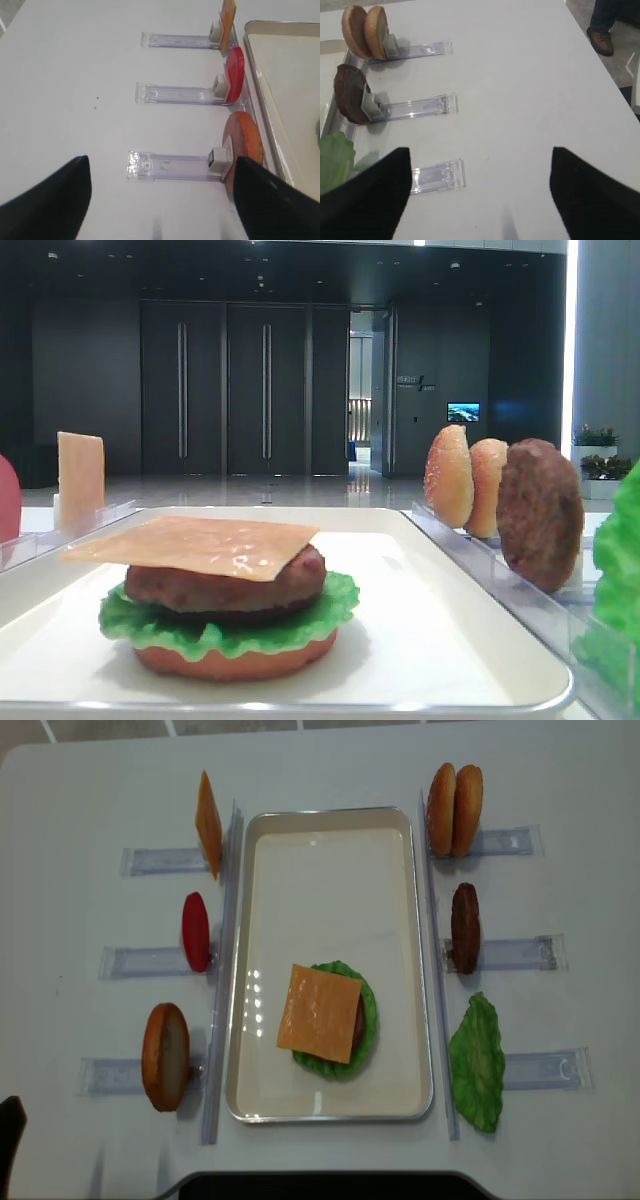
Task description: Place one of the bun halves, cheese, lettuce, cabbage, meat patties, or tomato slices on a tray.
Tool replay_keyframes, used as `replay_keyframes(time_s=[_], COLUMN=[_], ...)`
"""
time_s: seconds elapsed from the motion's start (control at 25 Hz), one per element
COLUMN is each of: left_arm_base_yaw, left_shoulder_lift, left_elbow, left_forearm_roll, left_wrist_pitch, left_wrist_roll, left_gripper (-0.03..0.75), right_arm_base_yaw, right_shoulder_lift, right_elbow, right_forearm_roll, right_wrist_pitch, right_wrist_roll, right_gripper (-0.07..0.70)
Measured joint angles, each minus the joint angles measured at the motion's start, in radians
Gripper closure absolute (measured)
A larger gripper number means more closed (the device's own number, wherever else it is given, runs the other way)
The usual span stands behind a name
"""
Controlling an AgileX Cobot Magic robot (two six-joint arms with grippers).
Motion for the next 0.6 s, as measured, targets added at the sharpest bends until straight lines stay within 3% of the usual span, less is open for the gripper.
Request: replay_keyframes(time_s=[0.6], left_arm_base_yaw=[0.000], left_shoulder_lift=[0.000], left_elbow=[0.000], left_forearm_roll=[0.000], left_wrist_pitch=[0.000], left_wrist_roll=[0.000], left_gripper=[0.024], right_arm_base_yaw=[0.000], right_shoulder_lift=[0.000], right_elbow=[0.000], right_forearm_roll=[0.000], right_wrist_pitch=[0.000], right_wrist_roll=[0.000], right_gripper=[0.091])
